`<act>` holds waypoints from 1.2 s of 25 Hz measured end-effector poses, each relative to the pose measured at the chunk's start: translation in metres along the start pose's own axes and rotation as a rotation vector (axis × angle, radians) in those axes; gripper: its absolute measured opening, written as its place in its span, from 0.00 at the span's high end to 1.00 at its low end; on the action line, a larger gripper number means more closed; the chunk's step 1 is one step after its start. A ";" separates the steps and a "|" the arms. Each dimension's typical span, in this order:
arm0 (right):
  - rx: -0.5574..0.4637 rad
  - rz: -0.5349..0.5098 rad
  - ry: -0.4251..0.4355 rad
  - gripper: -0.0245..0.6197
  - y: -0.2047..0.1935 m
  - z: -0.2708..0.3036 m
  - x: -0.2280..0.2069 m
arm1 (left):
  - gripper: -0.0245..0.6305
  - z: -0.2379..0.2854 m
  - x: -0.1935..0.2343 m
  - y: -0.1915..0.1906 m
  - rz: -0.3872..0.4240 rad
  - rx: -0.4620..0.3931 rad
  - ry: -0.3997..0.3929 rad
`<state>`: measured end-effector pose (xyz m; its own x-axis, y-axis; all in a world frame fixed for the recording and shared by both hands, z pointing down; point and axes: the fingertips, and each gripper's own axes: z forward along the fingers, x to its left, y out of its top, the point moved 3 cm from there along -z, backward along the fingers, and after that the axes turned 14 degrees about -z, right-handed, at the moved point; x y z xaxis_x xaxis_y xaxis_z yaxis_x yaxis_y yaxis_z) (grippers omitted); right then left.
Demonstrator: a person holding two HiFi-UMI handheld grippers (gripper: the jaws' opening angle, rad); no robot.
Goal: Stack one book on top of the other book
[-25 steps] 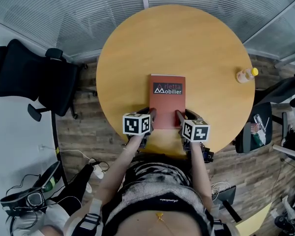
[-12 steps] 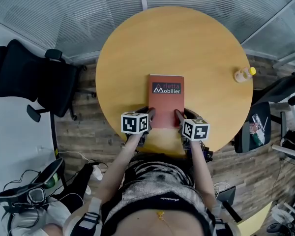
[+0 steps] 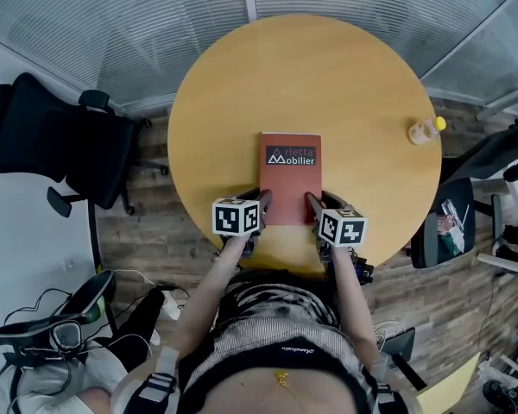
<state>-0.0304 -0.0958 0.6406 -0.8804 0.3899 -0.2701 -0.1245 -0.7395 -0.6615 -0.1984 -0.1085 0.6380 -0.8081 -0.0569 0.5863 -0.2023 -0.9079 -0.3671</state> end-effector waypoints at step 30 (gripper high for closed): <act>-0.152 -0.323 -0.034 0.78 0.020 -0.056 0.022 | 0.89 -0.051 -0.044 0.004 0.204 -0.150 -0.070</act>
<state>-0.0265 -0.0716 0.5820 -0.8215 0.5702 -0.0081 -0.3319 -0.4896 -0.8063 -0.1915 -0.0880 0.5737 -0.8014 -0.2662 0.5356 -0.1230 -0.8030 -0.5832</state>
